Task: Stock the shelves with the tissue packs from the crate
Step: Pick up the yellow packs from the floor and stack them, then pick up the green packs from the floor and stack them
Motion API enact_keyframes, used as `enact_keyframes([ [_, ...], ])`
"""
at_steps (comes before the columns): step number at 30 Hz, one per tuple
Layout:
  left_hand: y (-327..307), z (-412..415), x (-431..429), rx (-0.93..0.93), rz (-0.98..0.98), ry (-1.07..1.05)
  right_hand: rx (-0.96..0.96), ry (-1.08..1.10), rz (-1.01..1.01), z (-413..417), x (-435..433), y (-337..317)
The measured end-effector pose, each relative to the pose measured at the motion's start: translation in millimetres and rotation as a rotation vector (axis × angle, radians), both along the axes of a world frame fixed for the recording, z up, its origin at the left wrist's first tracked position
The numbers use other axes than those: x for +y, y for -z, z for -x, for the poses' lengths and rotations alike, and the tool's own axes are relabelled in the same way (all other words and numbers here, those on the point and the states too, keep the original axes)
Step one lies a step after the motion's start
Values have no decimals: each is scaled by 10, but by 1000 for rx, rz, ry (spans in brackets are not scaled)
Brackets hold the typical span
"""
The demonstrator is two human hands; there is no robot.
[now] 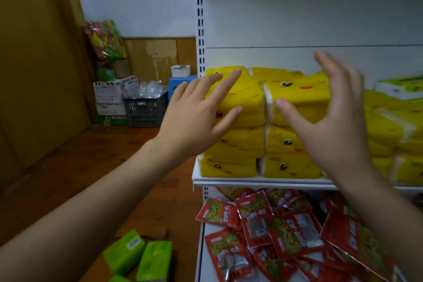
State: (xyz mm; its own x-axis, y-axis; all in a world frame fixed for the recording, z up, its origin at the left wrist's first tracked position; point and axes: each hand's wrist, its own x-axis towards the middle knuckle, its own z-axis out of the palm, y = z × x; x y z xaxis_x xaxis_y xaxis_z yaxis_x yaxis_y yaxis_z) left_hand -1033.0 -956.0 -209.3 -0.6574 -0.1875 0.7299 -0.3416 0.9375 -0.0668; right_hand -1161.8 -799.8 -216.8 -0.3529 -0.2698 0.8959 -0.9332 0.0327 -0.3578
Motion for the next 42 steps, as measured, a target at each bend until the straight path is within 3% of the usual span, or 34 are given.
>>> enact_keyframes([
  [10,325,-988,-440,80,-29,-126,89,-311,-167,-946,-786,270],
  [15,985,-1769,-807,71,-150,-252,95,-574,-317,-1639,-1307,971],
  [19,1943,-2323,-1086,9,-388,-425,-137,-720,-569,-2102,-1825,1981],
  [24,3219,-2799,-1073,-44,-875,-608,-376,-612,-971,-2481,-1930,3377],
  [26,3646,-2936,-945,-37,-1066,-664,-370,-600,-1160,-2603,-1806,3785],
  [29,4196,-3175,-729,-99,-1288,-787,-202,-637,-1432,-2782,-1690,4123],
  [34,4756,-3482,-567,-238,-1463,-876,-267,-616,-1471,-2908,-1677,4344],
  [39,4713,-3475,-510,-331,-1648,-664,-282,-561,-1513,-2872,-1542,4523],
  [42,4679,-3337,-459,-244,-1747,-628,-399,-541,-1467,-2907,-1589,4530],
])
